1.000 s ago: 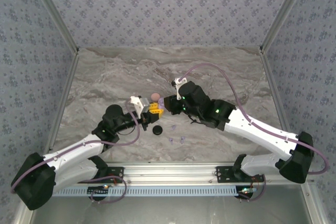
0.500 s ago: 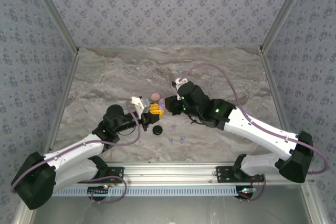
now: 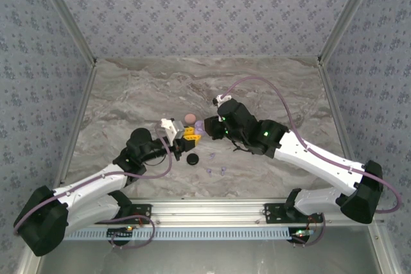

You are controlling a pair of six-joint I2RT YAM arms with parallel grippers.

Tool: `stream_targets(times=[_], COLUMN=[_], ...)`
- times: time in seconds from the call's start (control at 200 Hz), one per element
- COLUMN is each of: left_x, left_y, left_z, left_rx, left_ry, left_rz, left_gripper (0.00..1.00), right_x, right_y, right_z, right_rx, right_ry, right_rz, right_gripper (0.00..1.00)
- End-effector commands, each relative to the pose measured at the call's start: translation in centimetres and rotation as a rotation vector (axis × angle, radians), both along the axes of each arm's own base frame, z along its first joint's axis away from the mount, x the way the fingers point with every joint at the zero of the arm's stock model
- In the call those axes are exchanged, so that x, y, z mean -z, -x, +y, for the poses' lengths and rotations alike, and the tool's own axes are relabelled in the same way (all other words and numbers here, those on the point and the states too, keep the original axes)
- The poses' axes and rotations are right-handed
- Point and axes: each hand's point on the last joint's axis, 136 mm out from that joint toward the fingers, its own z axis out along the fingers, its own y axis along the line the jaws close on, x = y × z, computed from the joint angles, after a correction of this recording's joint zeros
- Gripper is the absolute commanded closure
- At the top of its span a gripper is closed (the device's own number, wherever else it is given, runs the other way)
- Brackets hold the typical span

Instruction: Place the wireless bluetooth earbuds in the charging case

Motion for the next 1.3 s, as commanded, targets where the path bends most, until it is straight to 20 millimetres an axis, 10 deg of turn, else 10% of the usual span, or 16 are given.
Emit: stream_targets(times=[0.0, 1.294], left_x=[-2.6, -2.4], left_y=[0.2, -0.1], left_z=[-0.7, -1.1], left_rx=[0.028, 0.022], left_ry=[0.038, 0.037], left_rz=[-0.075, -0.071], left_gripper=[1.0, 1.0], right_x=[0.0, 1.2], right_y=[-0.2, 0.7], right_z=[-0.8, 1.2], right_rx=[0.035, -0.021], right_ry=[0.031, -0.012], right_rz=[0.01, 0.102], right_gripper=[0.75, 0.74])
